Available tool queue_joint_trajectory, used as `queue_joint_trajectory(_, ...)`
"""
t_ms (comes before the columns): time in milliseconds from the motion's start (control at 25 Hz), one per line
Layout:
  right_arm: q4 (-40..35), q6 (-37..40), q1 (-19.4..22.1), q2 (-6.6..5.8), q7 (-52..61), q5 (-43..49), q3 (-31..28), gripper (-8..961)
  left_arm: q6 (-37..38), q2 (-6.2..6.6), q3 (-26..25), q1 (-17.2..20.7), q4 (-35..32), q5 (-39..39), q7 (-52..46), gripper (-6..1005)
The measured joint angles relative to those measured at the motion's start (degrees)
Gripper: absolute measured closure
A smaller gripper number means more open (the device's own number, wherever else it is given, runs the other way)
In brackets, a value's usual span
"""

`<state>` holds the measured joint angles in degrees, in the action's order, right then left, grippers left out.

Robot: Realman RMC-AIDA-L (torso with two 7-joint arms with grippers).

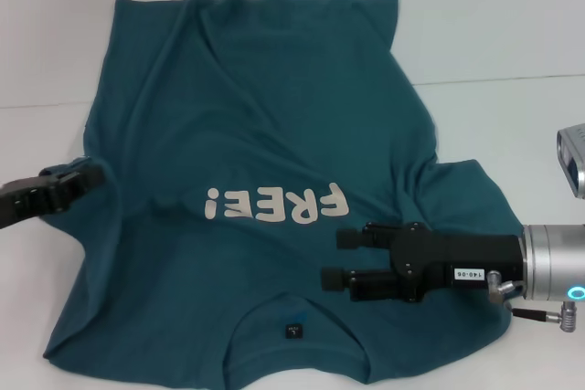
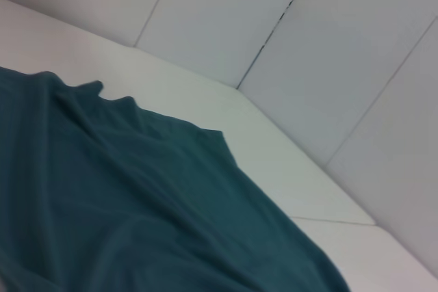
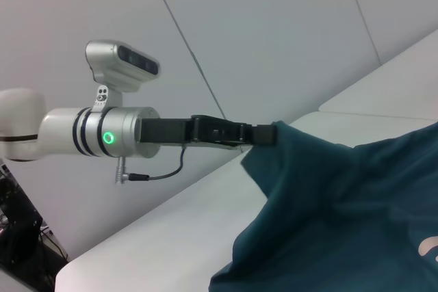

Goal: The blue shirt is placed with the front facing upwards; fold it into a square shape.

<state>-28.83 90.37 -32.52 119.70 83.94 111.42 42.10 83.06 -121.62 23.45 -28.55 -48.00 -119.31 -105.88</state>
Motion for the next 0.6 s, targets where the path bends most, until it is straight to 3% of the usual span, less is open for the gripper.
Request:
queue_joint_trajectory(240, 0.0, 0.1, 0.1, -0.01, 0.0, 0.1, 0.1, 71, -1.0, -0.27, 0.0, -2.3, 6.2, 0.6, 0.3, 979)
queue_joint_trajectory(600, 0.0, 0.2, 0.1, -0.08, 0.0, 0.1, 0.2, 70, -1.9, -0.91, -0.2, -2.6, 7.8, 0.9, 0.9, 813)
